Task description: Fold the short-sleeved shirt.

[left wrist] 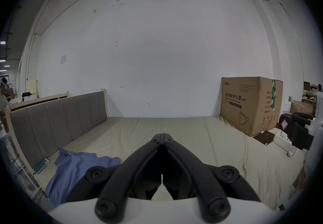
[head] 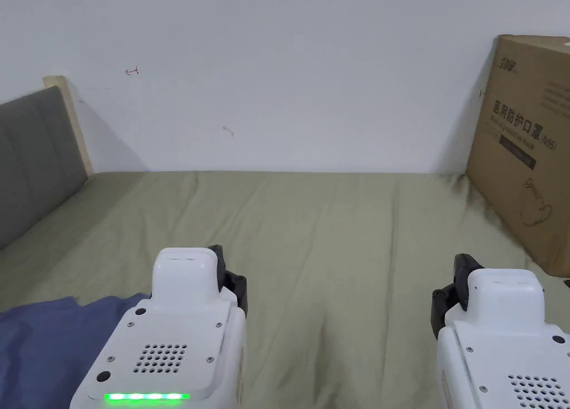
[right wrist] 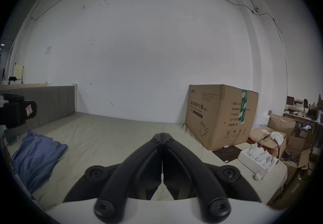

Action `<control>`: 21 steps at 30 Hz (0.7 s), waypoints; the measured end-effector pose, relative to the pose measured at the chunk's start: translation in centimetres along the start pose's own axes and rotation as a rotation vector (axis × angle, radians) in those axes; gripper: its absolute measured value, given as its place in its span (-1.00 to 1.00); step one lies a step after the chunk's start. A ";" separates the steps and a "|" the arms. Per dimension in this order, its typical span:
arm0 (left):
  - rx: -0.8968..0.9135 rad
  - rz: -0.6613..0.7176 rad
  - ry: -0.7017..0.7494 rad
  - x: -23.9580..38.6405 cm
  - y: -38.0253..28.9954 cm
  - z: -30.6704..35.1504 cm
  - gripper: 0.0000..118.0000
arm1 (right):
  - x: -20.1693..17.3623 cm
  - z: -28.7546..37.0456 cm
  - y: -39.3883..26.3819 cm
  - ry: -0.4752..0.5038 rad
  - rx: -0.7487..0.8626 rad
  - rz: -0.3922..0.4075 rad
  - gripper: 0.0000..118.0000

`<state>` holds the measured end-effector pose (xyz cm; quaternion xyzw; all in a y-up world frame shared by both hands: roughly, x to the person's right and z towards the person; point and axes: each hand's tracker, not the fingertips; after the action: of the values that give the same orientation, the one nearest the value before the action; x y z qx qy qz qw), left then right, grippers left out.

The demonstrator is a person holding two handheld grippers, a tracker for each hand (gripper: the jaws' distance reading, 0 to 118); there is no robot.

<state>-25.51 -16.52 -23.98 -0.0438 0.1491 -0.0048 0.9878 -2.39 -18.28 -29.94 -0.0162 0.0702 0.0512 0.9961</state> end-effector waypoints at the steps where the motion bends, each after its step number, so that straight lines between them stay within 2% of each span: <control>1: 0.002 0.009 0.002 -0.1 0.0 0.0 -1.00 | 0.0 0.0 0.0 0.002 -0.003 -0.001 -1.00; 8: 0.002 0.007 0.012 -0.8 0.2 0.2 -1.00 | -1.0 0.0 0.3 0.021 -0.009 0.017 -1.00; 12: 0.000 0.004 0.040 -1.9 0.4 0.6 -1.00 | -2.5 -0.3 0.5 0.080 -0.020 0.016 -1.00; 15: 0.004 0.008 0.088 -3.6 0.5 1.2 -1.00 | -4.2 -0.5 1.0 0.143 -0.022 0.008 -1.00; 21: 0.007 0.012 0.274 -8.6 1.0 3.7 -1.00 | -9.7 -1.1 1.9 0.368 -0.043 -0.036 -1.00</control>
<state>-32.60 -15.06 -18.01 -0.0386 0.2829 -0.0053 0.9584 -12.25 -17.38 -29.71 -0.0481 0.2496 0.0308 0.9667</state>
